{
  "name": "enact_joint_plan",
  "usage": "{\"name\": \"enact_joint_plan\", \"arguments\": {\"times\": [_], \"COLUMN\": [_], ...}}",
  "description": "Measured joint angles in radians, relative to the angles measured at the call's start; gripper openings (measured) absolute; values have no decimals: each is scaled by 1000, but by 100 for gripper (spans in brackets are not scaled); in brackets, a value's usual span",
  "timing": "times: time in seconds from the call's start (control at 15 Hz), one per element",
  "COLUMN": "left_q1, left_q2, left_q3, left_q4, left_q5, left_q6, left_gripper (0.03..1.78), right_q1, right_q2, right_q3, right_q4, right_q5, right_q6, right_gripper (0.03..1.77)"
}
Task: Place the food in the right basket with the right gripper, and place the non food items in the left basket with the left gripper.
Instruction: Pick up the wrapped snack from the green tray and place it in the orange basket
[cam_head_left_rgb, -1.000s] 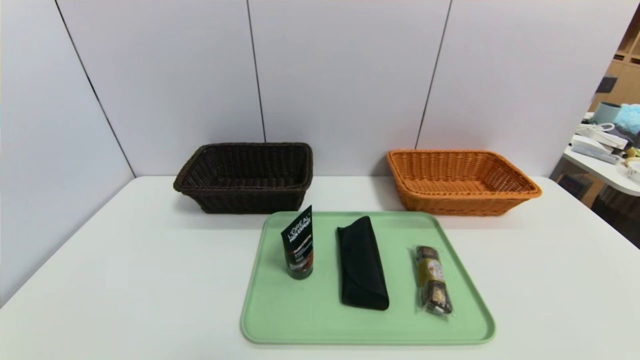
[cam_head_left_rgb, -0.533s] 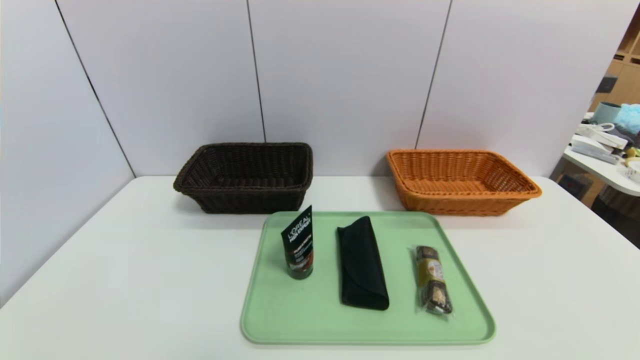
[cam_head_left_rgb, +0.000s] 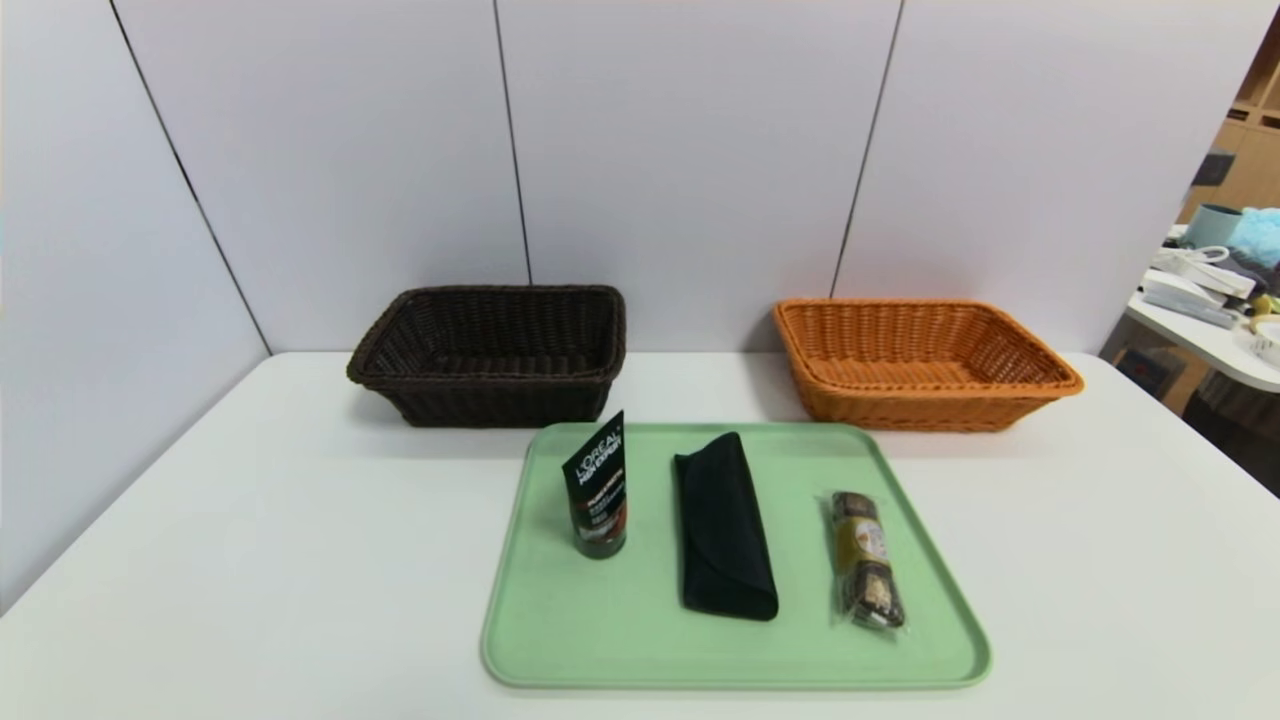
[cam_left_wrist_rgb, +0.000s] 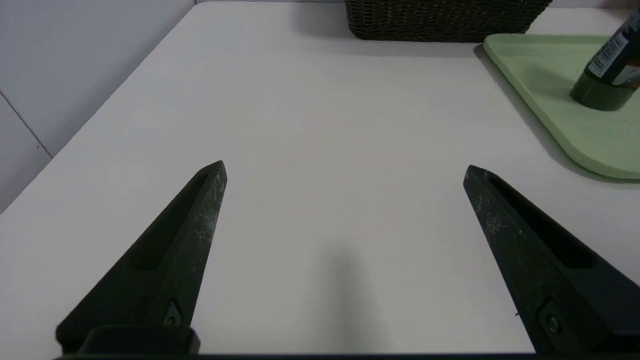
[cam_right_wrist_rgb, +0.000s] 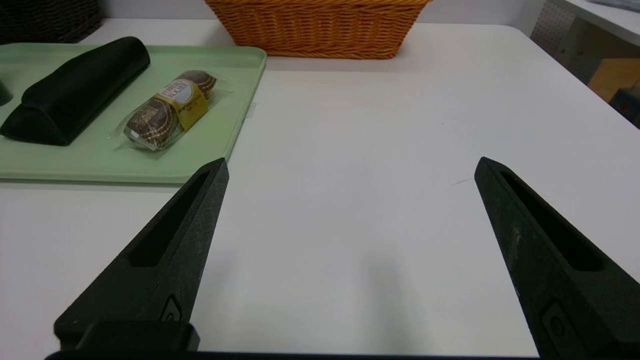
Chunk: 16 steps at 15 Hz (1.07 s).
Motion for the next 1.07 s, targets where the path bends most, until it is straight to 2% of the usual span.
{"name": "enact_joint_plan", "arguments": {"times": [0.2,0.47,0.53,0.87,1.07], "left_q1": [0,-1,0,35,69], "left_q2": [0,32,57,253,379], "left_q3": [-40,-242,-284,-509,-612], "left_q4": [46,285,313,325,319], "left_q5": [-20,-100,-108,-118,-118], "left_q6": [54,38,35,32,32], "left_gripper": [169,169,169,169,169], "right_q1": [0,0,0,-1,-1], "right_q2": [0,18,35,195,316], "right_q3": [-31,-179,-216,-408,-525], "right_q4": [33,198,223,223,221], "right_q5": [3,36,38,45,72], "right_q6": [-30,-33,-34,-33,-31], "right_gripper": [170,170,170,170,170]}}
